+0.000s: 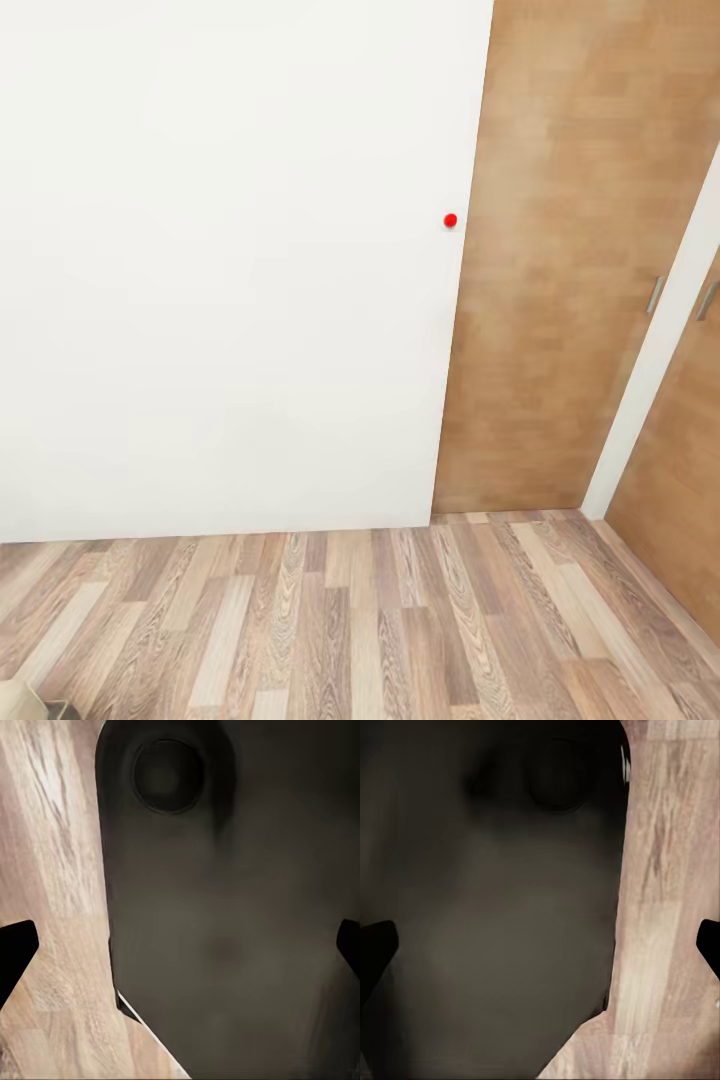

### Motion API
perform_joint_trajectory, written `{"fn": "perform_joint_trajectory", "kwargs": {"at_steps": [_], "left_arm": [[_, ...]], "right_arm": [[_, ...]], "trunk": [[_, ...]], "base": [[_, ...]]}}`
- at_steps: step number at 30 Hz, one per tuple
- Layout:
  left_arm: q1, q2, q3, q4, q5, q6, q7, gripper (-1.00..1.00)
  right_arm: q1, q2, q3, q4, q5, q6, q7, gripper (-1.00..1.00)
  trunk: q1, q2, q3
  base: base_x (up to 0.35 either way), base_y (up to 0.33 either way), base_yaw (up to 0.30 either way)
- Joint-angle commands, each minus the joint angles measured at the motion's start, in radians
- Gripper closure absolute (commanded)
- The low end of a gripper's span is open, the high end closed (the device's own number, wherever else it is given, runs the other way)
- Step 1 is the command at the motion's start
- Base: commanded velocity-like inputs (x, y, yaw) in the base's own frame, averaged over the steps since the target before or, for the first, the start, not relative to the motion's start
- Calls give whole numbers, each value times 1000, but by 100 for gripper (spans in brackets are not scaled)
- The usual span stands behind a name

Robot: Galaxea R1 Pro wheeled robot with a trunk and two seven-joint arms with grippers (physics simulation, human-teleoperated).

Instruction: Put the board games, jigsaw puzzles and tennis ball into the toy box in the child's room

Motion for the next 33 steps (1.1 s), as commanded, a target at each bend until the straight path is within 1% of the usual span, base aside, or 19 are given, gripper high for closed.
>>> {"fn": "perform_joint_trajectory", "kwargs": {"at_steps": [1,4,7,8,10,12,14,21,26,30,33], "left_arm": [[-2,-6,5,-6,6,-6,-6,-100],[-2,-20,5,-12,6,-6,-6,-100],[-2,-22,5,-12,6,-6,-6,-100],[-2,-25,6,-12,6,-7,-6,-100],[-2,-29,6,-12,6,-6,-6,-100],[-2,-30,6,-12,6,-6,-6,-100],[-2,-31,6,-12,6,-6,-6,-100],[-2,-31,5,-13,6,-6,-6,-100],[-2,-31,5,-24,6,-4,-1,-100],[-2,-31,4,-47,4,7,3,-100],[-2,-29,4,-64,4,11,5,-100]], "right_arm": [[0,6,-2,-2,-6,-6,-3,-100],[-1,23,-2,-2,-5,-6,-8,-100],[-1,28,-2,-2,-5,-6,-10,-100],[0,34,-3,-2,-4,-8,-11,-100],[0,44,-3,-2,-4,-11,-12,-100],[0,47,-3,-2,-3,-12,-12,-100],[0,46,-2,-2,-2,-13,-12,-100],[0,30,-2,-2,1,-14,-13,-100],[0,11,-1,-2,2,-13,-13,-100],[0,9,0,-2,2,-13,-14,-100],[0,13,-2,-2,0,-13,-14,-100]], "trunk": [[0,0,0],[0,0,0],[0,0,0],[0,0,0],[-8,14,6],[-15,28,12],[-23,42,18],[-50,91,40],[-69,126,56],[-84,154,68],[-96,175,78]], "base": [[0,0,0],[0,0,0],[0,0,0],[0,0,0],[0,0,0],[0,0,0],[0,0,0],[0,0,0],[0,0,0],[0,0,0],[0,0,0]]}}
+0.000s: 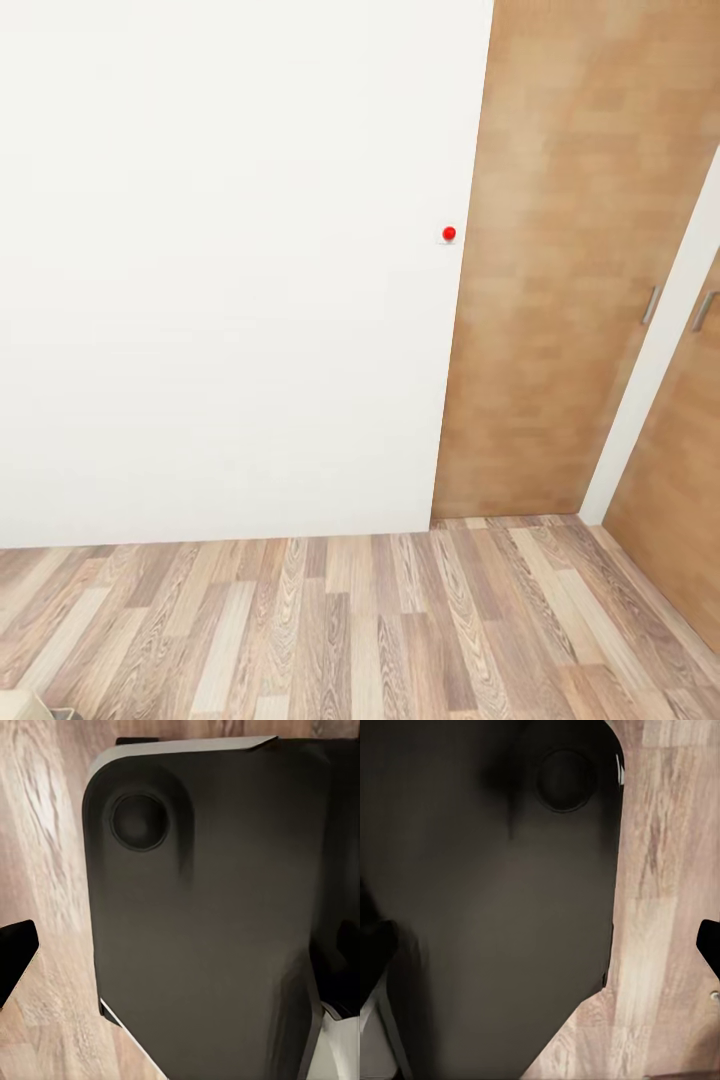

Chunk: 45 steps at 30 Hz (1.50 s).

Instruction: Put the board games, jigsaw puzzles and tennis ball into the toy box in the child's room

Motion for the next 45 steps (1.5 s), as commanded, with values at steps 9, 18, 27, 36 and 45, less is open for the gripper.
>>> {"fn": "perform_joint_trajectory", "kwargs": {"at_steps": [9,18,27,36,45], "left_arm": [[-3,4,0,-52,0,4,2,-100],[-107,9,0,-64,0,73,3,-100],[-394,29,1,-66,1,244,3,-100],[-488,50,5,-66,3,209,3,-100],[-493,51,65,-62,3,132,1,-100]], "right_arm": [[0,1,-4,0,0,-19,-1,-100],[-63,-8,-8,-66,-33,-85,-3,-100],[-323,4,-10,-164,-86,231,-75,-100],[-374,8,-60,-250,-95,267,-195,-100],[-375,9,-80,-260,-95,252,-205,-100]], "trunk": [[-35,63,28],[-69,126,56],[-104,189,84],[-138,252,112],[-173,315,140]], "base": [[0,0,0],[0,0,0],[0,0,0],[0,0,0],[0,0,0]]}}
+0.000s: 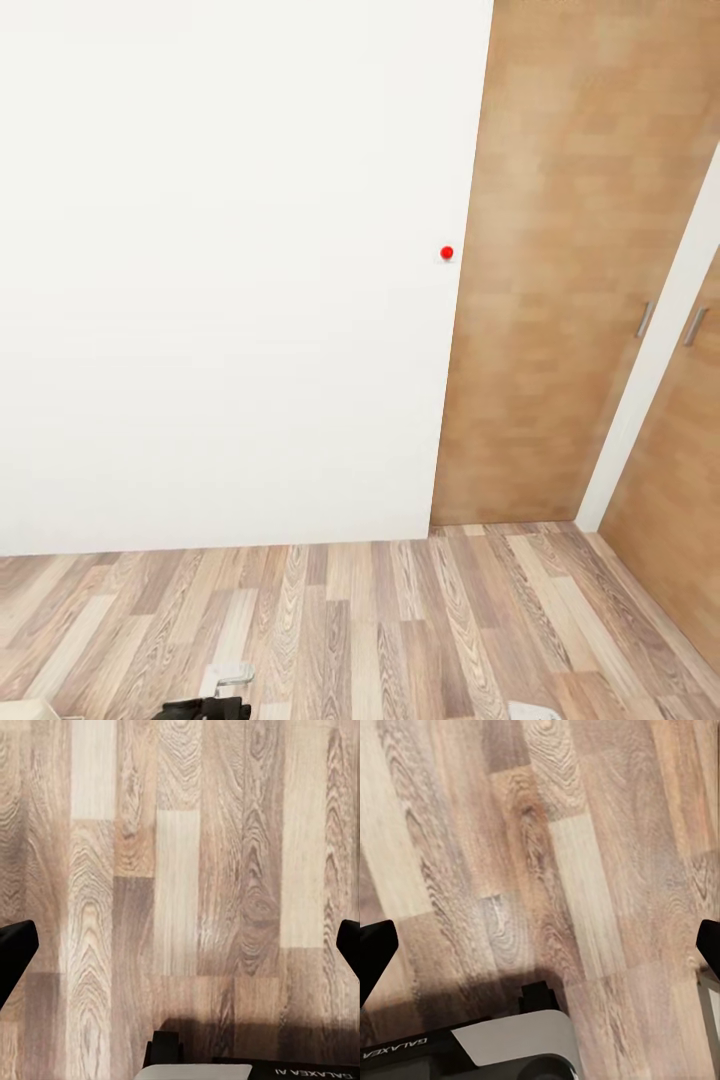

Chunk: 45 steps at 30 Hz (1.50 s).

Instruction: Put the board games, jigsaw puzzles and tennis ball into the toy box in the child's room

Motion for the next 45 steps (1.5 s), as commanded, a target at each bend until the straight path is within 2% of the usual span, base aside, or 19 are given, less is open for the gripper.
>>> {"fn": "perform_joint_trajectory", "kwargs": {"at_steps": [1,13,41,45], "left_arm": [[0,0,10,-1,0,4,0,-100],[2,-2,23,6,2,-4,-12,-100],[5,-2,25,6,3,-8,-12,-100],[5,-2,25,6,3,-10,-12,-100]], "right_arm": [[0,1,-3,-2,-8,2,-4,-100],[5,4,3,2,0,-96,-6,-100],[12,1,1,6,-4,-111,-4,-100],[12,1,1,6,-8,-135,-5,-100]], "trunk": [[-4,6,2],[-50,90,40],[-157,286,127],[-173,314,140]], "base": [[0,0,0],[0,0,0],[0,0,0],[0,0,0]]}}
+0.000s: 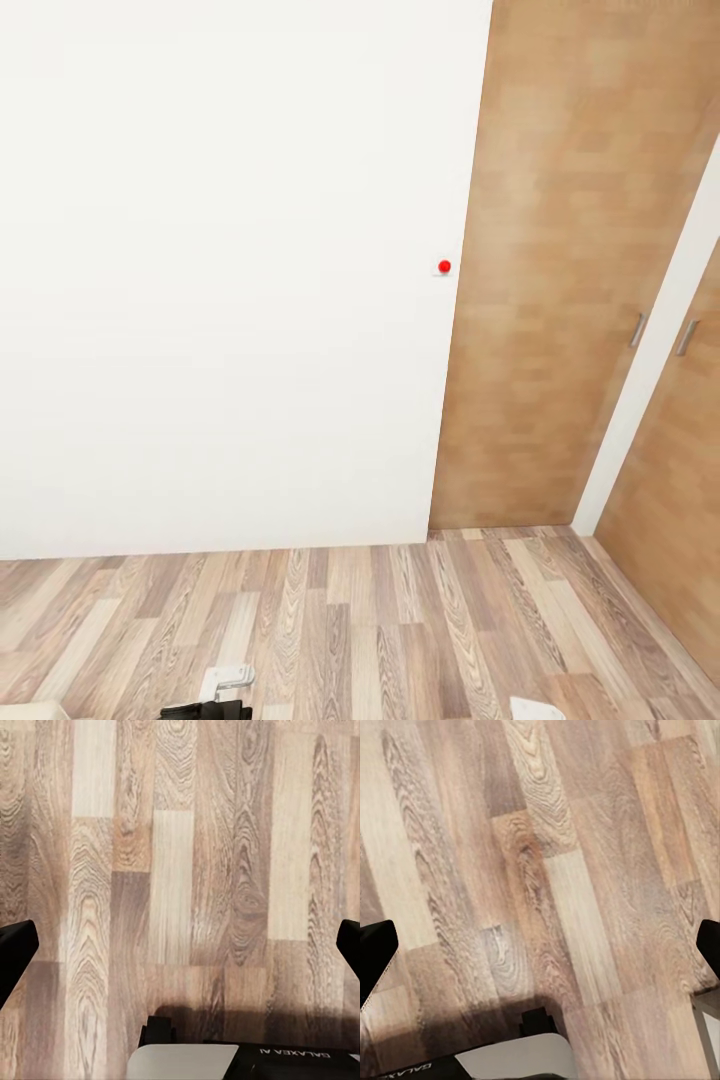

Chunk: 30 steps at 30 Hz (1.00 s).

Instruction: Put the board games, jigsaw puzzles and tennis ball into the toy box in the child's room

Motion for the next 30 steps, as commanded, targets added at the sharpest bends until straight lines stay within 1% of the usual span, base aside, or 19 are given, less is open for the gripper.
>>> {"fn": "perform_joint_trajectory", "kwargs": {"at_steps": [1,10,30], "left_arm": [[0,0,8,-2,1,6,0,-100],[0,0,8,-2,1,6,0,-100],[0,-1,7,-2,1,-3,0,-100]], "right_arm": [[0,1,-4,-2,-6,0,-2,-100],[0,3,-7,-2,-5,-15,-2,-100],[0,3,-10,-1,-8,-12,0,-100]], "trunk": [[-4,6,2],[-38,69,27],[-115,209,58]], "base": [[0,0,0],[0,0,0],[0,0,0]]}}
